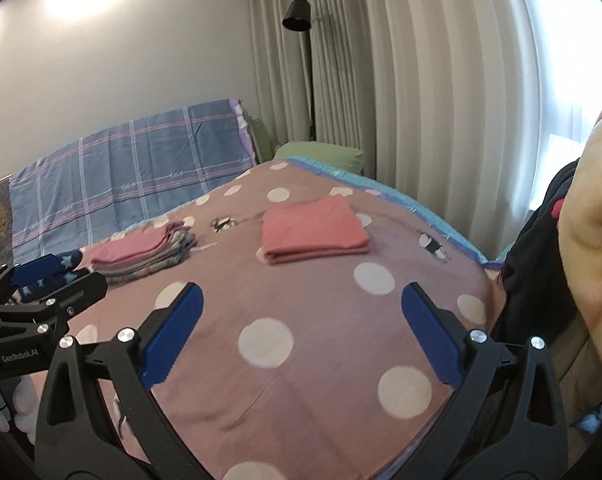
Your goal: Fold small clothes
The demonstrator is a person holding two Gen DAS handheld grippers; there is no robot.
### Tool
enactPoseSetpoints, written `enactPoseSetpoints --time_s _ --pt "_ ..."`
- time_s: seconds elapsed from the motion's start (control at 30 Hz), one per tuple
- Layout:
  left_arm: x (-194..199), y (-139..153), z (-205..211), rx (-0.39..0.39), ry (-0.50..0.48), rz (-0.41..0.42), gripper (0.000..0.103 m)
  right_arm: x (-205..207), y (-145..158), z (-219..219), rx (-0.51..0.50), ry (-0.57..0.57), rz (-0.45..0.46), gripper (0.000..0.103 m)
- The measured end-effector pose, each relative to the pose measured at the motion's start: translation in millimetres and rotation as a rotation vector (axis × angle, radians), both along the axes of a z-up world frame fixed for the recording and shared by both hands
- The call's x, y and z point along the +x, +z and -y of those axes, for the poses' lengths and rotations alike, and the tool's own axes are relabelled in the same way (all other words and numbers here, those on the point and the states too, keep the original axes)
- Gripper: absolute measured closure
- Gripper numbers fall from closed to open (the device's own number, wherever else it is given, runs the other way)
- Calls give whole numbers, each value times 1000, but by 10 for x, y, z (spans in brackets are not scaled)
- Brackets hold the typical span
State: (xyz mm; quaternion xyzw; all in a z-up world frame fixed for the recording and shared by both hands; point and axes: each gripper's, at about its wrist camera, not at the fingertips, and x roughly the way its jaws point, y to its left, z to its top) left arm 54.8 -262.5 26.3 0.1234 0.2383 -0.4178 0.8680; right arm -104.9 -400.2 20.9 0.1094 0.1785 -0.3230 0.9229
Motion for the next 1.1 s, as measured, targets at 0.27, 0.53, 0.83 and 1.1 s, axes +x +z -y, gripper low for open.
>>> enactPoseSetpoints --time_s 0.27,0.53,0.83,1.1 --pt "-94 -9 -367 -6 58 -19 2 -28 -39 -211 32 -1 -46 2" --pt "-154 -45 -574 17 72 -26 2 -26 -30 -389 19 -7 -69 2" --pt "-138 -110 -618 26 57 -43 2 71 -51 -462 17 -11 -103 2" --pt "-122 -177 -594 49 54 -30 2 161 -84 -374 57 -44 -117 2"
